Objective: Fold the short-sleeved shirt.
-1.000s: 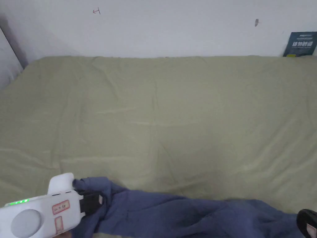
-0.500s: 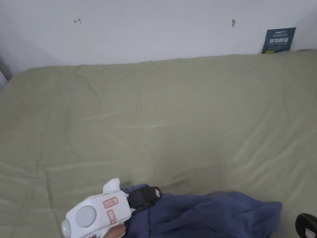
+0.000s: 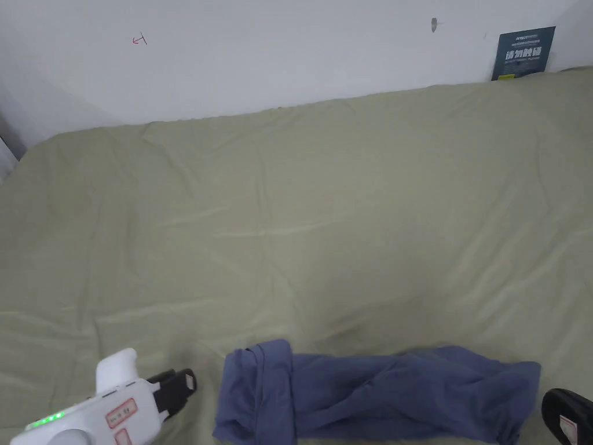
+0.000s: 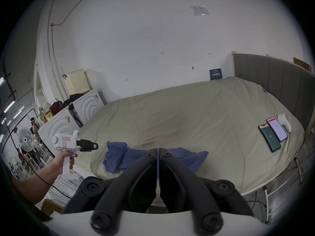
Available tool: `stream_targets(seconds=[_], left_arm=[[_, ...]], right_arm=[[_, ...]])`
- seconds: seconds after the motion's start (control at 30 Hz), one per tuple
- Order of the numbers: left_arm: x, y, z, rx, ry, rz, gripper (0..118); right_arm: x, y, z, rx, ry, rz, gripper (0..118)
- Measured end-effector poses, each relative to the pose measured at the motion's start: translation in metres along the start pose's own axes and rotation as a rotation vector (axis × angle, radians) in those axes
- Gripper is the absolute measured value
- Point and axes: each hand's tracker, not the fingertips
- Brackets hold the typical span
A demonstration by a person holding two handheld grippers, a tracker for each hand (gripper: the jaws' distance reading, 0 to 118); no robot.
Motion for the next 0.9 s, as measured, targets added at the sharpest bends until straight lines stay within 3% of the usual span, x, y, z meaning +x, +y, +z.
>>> stream_targets(seconds=[0.5,0.7,0.9], left_arm=[[0.114,-0.043,-0.085,-0.186,-0.265,-0.073,1],[0.152,-0.058,-0.115,-0.241,-0.250,-0.133,1],[0.157,-0.046,-0.071,-0.168,-0.312,-0.143,1]], right_arm=[[0.017,-0.001,0.014,0.005,-0.055,-0.026,3],[0.025,-0.003,0.014,0.002,-0.064,-0.033,3],[0.026,-0.001,0.015,0.010,-0.065,-0.035,3]])
